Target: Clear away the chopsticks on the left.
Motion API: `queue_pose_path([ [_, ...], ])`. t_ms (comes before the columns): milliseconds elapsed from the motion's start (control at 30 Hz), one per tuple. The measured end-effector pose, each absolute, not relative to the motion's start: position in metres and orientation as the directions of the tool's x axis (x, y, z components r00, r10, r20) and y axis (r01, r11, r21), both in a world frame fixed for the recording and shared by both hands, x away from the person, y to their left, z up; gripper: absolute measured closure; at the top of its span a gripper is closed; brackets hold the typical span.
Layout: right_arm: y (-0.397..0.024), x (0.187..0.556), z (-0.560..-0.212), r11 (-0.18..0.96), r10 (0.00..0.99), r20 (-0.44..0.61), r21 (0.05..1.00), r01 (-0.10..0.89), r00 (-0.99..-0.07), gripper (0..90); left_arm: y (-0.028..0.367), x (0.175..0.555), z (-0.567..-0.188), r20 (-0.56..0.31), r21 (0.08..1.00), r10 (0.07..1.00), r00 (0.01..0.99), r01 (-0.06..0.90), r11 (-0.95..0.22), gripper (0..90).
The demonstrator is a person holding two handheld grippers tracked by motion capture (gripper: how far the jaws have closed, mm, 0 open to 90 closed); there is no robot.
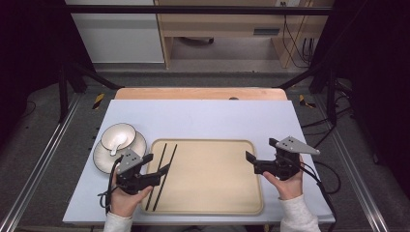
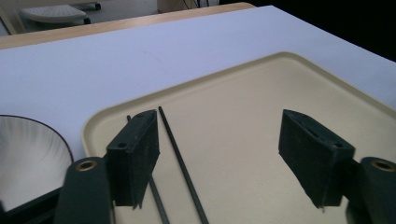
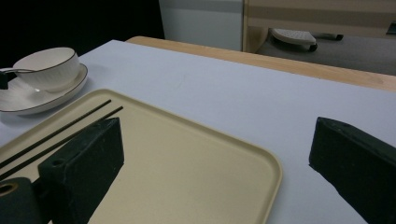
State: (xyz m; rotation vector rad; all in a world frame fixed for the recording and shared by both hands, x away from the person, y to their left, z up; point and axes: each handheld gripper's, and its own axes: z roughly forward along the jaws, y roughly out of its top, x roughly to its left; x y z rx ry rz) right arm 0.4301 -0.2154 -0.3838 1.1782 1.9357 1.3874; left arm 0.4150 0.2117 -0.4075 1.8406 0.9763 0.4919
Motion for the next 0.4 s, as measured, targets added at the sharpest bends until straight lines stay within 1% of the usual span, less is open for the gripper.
queue_pose_path([
  [67,-0.216,0.43,-0.384,0.113,0.854,0.097,0.925,0.364,-0.511,3.3,0.217,0.417,-0.406,-0.056,0.877,0.797,0.601,0.411,-0.249,22.3],
  [200,-0.217,0.43,-0.384,0.115,0.856,0.093,0.925,0.363,-0.509,3.3,0.227,0.414,-0.41,-0.021,0.873,0.801,0.598,0.402,-0.277,20.2],
  [400,-0.216,0.431,-0.385,0.121,0.858,0.09,0.922,0.368,-0.506,3.4,0.24,0.411,-0.419,-0.038,0.875,0.809,0.586,0.411,-0.257,19.3],
])
